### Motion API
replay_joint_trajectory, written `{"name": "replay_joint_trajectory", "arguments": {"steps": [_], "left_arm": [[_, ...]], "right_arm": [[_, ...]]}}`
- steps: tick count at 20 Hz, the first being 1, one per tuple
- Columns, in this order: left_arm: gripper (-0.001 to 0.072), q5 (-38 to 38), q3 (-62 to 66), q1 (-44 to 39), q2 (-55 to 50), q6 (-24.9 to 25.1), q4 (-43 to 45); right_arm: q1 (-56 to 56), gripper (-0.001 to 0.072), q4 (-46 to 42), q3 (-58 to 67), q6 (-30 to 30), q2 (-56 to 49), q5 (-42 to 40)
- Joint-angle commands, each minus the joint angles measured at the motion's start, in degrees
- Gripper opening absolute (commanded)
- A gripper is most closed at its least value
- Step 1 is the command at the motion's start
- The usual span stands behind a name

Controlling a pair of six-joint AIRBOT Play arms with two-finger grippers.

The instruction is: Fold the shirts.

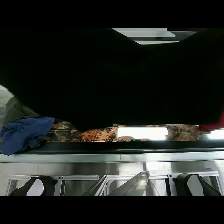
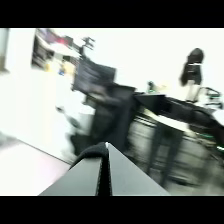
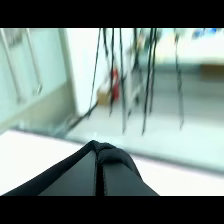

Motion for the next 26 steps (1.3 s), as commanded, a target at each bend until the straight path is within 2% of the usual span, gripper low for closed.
{"name": "replay_joint_trajectory", "arguments": {"steps": [1, 3, 5, 9, 13, 16, 21, 24, 26], "left_arm": [[0.0016, 0.76, 7.30, 11.65, 3.10, -4.35, -1.03], [0.0017, 1.03, 6.34, 14.91, 2.45, -4.52, -0.94], [0.0017, -0.22, 3.28, 13.05, 0.26, -5.03, 3.06], [0.0016, 1.40, -5.51, -2.12, -7.50, -5.81, 20.52], [0.0017, 10.54, -8.55, -17.42, -21.42, -4.68, 37.22], [0.0016, 12.74, -8.44, -20.83, -35.17, -2.93, 38.49], [0.0013, 16.28, -8.44, -18.43, -52.92, -0.24, 38.16], [0.0015, 21.38, -8.39, -16.92, -58.01, 2.34, 37.79], [0.0015, 22.14, -5.79, -16.63, -61.35, 3.39, 37.86]], "right_arm": [[-0.50, 0.0017, 0.61, 4.59, 1.79, 1.49, -2.01], [-0.46, 0.0016, -1.36, 4.57, 4.59, 0.00, -0.63], [0.00, 0.0016, -2.89, 4.20, 6.84, -2.99, 1.60], [6.60, 0.0016, -4.70, -0.28, 7.67, -11.52, 4.55], [14.53, 0.0016, -12.66, -5.14, 7.69, -23.04, 4.46], [17.40, 0.0016, -13.60, -7.43, 7.63, -34.05, 2.27], [19.12, 0.0016, -12.68, -7.50, 5.99, -55.06, -4.24], [19.23, 0.0016, -2.29, -7.45, -1.77, -64.54, -7.56], [19.19, 0.0016, 6.21, -7.30, -7.43, -68.67, -8.22]]}}
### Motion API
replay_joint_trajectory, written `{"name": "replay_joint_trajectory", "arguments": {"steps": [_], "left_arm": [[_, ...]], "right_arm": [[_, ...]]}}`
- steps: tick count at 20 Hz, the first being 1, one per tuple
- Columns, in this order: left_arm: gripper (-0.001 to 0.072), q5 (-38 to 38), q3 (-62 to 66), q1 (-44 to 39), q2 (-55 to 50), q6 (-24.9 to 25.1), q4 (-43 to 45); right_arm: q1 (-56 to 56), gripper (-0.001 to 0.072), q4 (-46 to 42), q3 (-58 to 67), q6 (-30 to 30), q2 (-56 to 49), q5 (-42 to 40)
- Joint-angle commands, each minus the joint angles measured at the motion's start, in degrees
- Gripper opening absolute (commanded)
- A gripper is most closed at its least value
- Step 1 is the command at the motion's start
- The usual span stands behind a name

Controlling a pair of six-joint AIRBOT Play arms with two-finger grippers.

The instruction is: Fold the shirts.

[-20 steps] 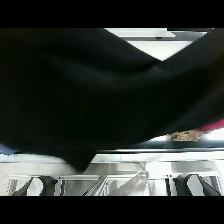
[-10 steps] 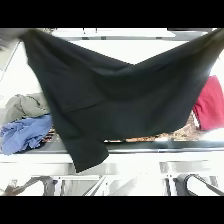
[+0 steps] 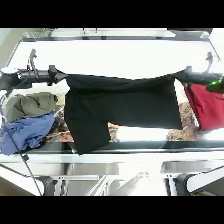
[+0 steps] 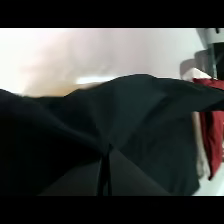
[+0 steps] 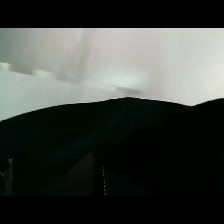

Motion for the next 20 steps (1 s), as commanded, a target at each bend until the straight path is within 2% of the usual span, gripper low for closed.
{"name": "replay_joint_trajectory", "arguments": {"steps": [1, 7, 12, 15, 17, 20], "left_arm": [[0.0015, 2.60, 4.46, 0.61, -7.13, 2.32, 0.22], [0.0014, 2.34, 16.59, -1.86, -10.38, 3.39, 0.87], [0.0014, 4.94, 18.53, -1.46, -10.38, 4.00, 0.59], [0.0015, 7.30, 18.53, -2.08, -10.38, 8.61, -2.54], [0.0015, 10.49, 18.53, -2.78, -10.38, 8.96, -2.08], [0.0015, 13.73, 18.51, -4.17, -10.40, 13.38, -2.10]], "right_arm": [[0.24, 0.0016, 13.20, 0.63, -9.27, -8.87, -2.84], [0.28, 0.0016, 14.10, 7.34, -11.21, -10.47, -3.58], [0.24, 0.0017, 15.13, 9.68, -12.70, -10.47, -5.03], [0.55, 0.0016, 20.96, 9.88, -16.46, -10.47, -6.75], [0.76, 0.0016, 20.83, 9.88, -16.44, -10.51, -9.51], [1.42, 0.0016, 18.18, 9.88, -16.72, -10.91, -10.75]]}}
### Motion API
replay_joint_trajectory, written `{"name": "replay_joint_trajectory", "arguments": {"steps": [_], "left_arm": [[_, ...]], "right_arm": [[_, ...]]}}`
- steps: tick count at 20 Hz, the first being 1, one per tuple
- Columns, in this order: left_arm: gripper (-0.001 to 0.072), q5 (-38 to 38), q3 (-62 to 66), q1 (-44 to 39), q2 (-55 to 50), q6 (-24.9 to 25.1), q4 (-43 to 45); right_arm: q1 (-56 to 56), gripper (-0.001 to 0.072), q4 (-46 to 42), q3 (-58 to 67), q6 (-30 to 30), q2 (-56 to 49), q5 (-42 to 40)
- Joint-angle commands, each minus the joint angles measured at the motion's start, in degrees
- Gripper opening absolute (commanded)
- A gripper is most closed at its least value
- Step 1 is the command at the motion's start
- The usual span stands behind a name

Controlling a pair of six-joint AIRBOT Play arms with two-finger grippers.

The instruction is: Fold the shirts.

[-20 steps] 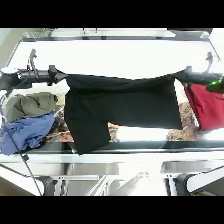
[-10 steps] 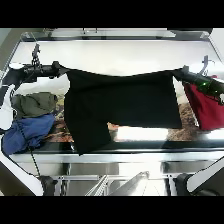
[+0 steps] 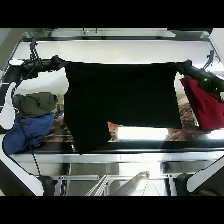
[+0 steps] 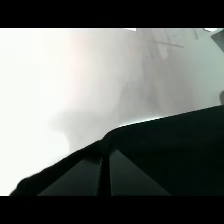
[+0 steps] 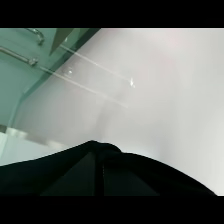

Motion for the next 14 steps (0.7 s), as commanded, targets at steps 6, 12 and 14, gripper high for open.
{"name": "replay_joint_trajectory", "arguments": {"steps": [6, 12, 14], "left_arm": [[0.0013, 6.51, 0.09, -2.60, 0.00, 7.21, 4.61], [0.0013, 7.21, 0.09, -2.47, -0.02, 7.21, 6.08], [0.0013, 7.21, -0.07, -2.47, -0.02, 6.23, 9.86]], "right_arm": [[1.27, 0.0017, -11.67, 0.13, -1.25, -0.31, -5.05], [1.16, 0.0017, -16.79, 0.13, -1.22, -0.50, -5.27], [1.18, 0.0017, -18.75, 0.13, -1.20, -0.70, -5.29]]}}
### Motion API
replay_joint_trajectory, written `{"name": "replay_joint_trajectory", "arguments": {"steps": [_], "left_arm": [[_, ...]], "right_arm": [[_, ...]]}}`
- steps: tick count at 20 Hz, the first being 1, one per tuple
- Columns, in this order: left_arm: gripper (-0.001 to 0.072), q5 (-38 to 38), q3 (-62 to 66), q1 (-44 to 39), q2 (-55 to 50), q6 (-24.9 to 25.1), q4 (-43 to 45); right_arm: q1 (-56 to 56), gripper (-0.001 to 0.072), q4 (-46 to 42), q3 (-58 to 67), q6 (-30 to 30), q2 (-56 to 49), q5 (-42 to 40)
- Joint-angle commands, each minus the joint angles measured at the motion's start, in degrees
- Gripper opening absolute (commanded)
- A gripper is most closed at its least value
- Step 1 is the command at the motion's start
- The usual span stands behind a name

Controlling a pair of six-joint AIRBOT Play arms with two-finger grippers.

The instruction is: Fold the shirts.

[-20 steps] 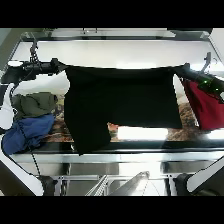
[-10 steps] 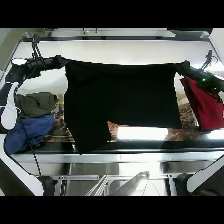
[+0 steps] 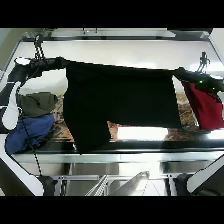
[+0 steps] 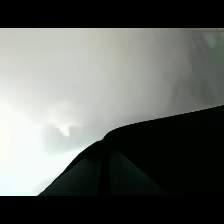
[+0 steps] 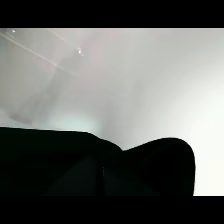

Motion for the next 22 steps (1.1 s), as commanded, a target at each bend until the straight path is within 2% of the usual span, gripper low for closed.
{"name": "replay_joint_trajectory", "arguments": {"steps": [1, 10, 11, 12, 13, 14, 15, 17, 20, 21, 22], "left_arm": [[0.0013, 0.33, -0.59, -0.09, -0.02, -1.29, 5.16], [0.0013, 1.62, -5.29, -0.15, 0.00, -1.42, 6.36], [0.0014, 1.62, -5.29, -0.15, 0.00, -1.42, 6.36], [0.0014, 1.51, -5.29, -0.15, 0.00, -1.44, 6.36], [0.0042, 1.46, -5.29, -0.15, 0.00, -1.57, 6.36], [0.0242, 1.44, -5.27, -0.13, 0.02, -1.95, 6.36], [0.0288, 0.90, -4.92, 0.00, 0.02, -2.99, 6.43], [0.0288, -3.61, -3.02, 0.76, 0.07, -3.30, 6.40], [0.0288, -15.80, 2.10, 3.02, 0.07, -5.64, 6.45], [0.0288, -19.65, 3.80, 4.00, 0.07, -8.07, 6.54], [0.0288, -23.21, 5.44, 5.18, 0.07, -11.50, 7.08]], "right_arm": [[0.07, 0.0017, -4.42, 0.04, 0.02, -0.24, -0.37], [0.09, 0.0018, -9.70, 0.04, 0.87, -0.24, -3.13], [0.15, 0.0030, -9.73, 0.04, 0.85, -0.24, -3.69], [0.15, 0.0123, -9.75, 0.04, 0.85, -0.24, -4.33], [0.15, 0.0258, -9.75, 0.04, 0.85, -0.24, -4.70], [0.15, 0.0263, -9.79, 0.04, 0.83, -0.22, -4.83], [0.09, 0.0263, -10.19, 0.04, 0.85, -0.20, -4.81], [-0.13, 0.0270, -11.89, 0.04, 0.94, 0.24, -4.26], [-0.87, 0.0268, -14.97, 0.04, 5.81, 1.99, -1.46], [-1.27, 0.0241, -15.34, 0.04, 7.06, 2.82, 0.59], [-1.99, 0.0097, -15.32, 0.04, 8.63, 3.85, 3.82]]}}
